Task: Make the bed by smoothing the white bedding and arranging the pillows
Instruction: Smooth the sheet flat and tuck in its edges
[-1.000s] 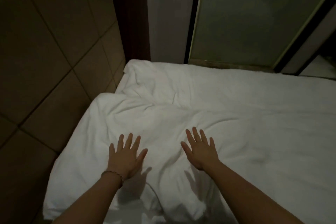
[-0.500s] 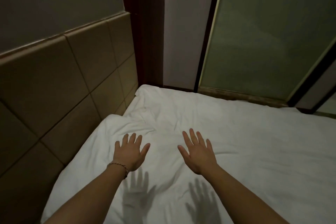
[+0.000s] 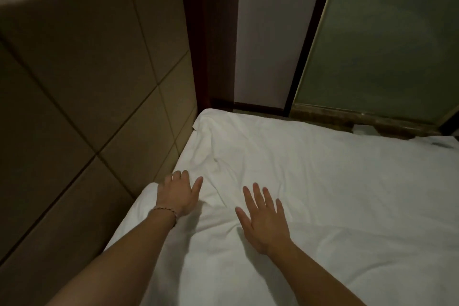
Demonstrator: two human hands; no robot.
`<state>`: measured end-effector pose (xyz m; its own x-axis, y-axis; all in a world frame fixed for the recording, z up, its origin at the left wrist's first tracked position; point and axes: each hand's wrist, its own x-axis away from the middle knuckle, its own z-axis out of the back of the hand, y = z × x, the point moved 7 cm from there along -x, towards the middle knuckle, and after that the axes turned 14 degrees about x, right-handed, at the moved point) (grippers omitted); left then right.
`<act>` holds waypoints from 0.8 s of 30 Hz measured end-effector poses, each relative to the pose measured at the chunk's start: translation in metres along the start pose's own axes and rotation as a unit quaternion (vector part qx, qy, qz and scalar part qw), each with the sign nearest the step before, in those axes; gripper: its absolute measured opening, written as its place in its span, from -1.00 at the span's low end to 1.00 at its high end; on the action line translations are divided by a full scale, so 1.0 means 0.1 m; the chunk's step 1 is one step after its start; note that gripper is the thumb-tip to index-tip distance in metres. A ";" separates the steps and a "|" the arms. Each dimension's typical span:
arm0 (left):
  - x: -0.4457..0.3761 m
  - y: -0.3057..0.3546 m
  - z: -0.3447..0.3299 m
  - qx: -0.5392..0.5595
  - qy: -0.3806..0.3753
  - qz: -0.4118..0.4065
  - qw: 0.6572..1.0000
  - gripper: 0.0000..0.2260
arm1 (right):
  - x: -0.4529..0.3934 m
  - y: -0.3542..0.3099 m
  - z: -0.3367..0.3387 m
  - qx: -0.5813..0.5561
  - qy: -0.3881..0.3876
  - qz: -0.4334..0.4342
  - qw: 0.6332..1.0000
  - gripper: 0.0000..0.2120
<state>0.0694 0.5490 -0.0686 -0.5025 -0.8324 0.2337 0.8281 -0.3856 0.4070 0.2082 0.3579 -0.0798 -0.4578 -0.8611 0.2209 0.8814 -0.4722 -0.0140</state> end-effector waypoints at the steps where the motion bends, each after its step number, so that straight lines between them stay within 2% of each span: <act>1: -0.27 -0.06 -0.09 0.011 -0.003 0.006 1.000 -0.42 | -0.20 -0.04 -0.12 -0.003 -0.003 -0.005 1.000 -0.15; 4: -0.93 -0.19 -0.44 0.056 -0.014 0.046 0.997 -0.27 | -0.72 -0.15 -0.41 0.001 -0.010 -0.005 1.000 -0.27; 8: -1.36 -0.35 -1.08 0.126 -0.053 0.123 0.983 -0.15 | -1.20 -0.27 -0.83 -0.019 -0.039 -0.029 0.999 -0.36; 12: -1.49 -0.49 -1.43 0.128 -0.039 0.126 0.983 -0.22 | -1.42 -0.36 -1.19 -0.052 -0.071 -0.060 0.994 -0.33; 15: -1.54 -0.45 -1.22 0.169 0.016 0.085 0.982 -0.30 | -1.49 -0.40 -1.22 -0.063 -0.068 -0.065 0.994 -0.29; 19: -1.65 -0.48 -0.46 0.122 0.099 0.013 0.987 -0.31 | -1.65 -0.44 -0.91 -0.070 -0.003 -0.062 0.996 -0.27; 22: -1.64 -0.59 0.05 0.087 0.146 -0.026 0.985 -0.33 | -1.78 -0.46 -0.57 -0.078 0.063 -0.060 0.993 -0.32; 24: -1.63 -0.69 0.16 0.060 0.162 -0.027 0.985 -0.36 | -1.87 -0.48 -0.51 -0.095 0.058 -0.061 0.992 -0.36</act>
<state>0.0905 0.7181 -0.1204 -0.4238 -0.9025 -0.0769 0.7573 -0.3997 0.5164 0.2459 0.5316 -0.1699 -0.5796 -0.8061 0.1190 0.7857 -0.5916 -0.1805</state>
